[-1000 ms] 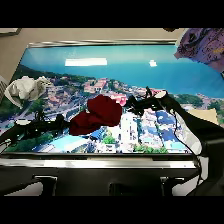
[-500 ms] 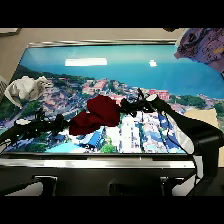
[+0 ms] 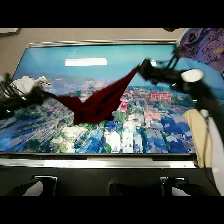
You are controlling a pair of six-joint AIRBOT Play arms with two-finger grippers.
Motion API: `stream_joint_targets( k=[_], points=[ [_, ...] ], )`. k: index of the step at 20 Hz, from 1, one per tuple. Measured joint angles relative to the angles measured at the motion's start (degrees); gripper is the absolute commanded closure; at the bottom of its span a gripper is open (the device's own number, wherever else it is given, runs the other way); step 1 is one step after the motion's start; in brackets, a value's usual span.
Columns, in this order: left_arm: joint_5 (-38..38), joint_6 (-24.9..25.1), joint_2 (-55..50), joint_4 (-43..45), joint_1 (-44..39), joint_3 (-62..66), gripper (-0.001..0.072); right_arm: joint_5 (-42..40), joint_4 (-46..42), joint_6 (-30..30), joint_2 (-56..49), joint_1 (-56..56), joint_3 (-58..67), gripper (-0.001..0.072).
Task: Fold the clothes and pants, and hang the long-sleeved shirts on hangers.
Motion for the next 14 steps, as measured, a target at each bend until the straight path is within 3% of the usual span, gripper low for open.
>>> stream_joint_targets(
  k=[7,14],
  points=[
    [1.3,-2.6,16.7,7.0,1.7,23.5,0.0695,-3.7,-9.9,0.3,24.2,-2.8,16.4,0.068],
    [6.2,-19.4,28.5,30.3,1.9,29.3,0.0695,-9.4,-28.9,11.5,35.1,-3.1,23.5,0.068]
  ],
)
